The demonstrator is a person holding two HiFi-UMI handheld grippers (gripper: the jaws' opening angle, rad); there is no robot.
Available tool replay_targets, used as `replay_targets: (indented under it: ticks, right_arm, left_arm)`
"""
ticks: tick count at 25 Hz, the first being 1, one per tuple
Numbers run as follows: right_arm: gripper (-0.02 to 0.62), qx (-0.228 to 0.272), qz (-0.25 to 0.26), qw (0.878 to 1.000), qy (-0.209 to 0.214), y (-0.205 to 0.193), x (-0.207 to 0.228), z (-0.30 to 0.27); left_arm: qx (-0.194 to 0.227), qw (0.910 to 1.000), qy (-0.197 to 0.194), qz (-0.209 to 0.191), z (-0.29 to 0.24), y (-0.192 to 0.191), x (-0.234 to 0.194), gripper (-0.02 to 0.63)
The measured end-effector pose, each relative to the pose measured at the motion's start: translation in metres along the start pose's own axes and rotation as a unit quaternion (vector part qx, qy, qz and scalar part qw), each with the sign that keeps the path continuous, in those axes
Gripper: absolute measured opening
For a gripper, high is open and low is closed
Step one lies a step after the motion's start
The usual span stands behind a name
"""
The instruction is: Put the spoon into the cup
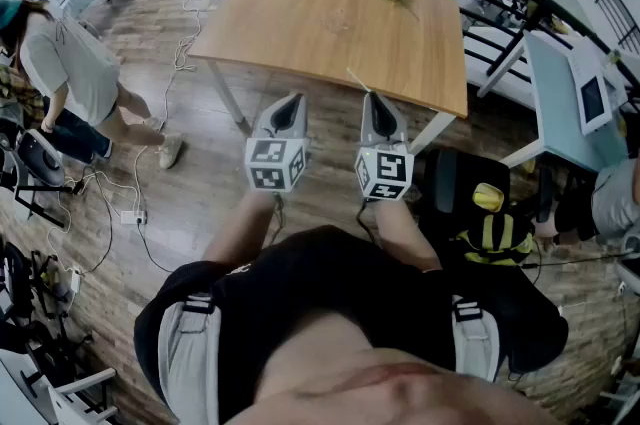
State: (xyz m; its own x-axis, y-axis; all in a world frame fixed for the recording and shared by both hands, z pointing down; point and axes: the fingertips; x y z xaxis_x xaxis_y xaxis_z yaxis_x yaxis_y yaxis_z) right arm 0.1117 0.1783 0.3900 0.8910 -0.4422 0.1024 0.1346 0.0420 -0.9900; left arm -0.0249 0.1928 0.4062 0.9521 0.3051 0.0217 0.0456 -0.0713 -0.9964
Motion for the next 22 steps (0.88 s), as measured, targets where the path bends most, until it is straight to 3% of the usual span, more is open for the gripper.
replay_targets:
  ticks: [22]
  right_arm:
    - [0.008, 0.011, -0.011, 1.0, -0.003, -0.001, -0.026, -0.011]
  left_arm:
    - [0.003, 0.9998, -0.016, -0.013, 0.005, -0.001, -0.023, 0.011]
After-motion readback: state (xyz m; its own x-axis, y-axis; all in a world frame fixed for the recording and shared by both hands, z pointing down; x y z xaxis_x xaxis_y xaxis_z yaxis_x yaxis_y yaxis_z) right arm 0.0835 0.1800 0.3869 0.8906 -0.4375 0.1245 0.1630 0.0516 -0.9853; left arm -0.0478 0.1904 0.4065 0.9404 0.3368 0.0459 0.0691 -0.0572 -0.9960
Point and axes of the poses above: the fingertips, and each gripper's own axes: z backward along the fingers, x to its right, y out of its top, and after that the axes turned 7 degrees about -z, right-handed
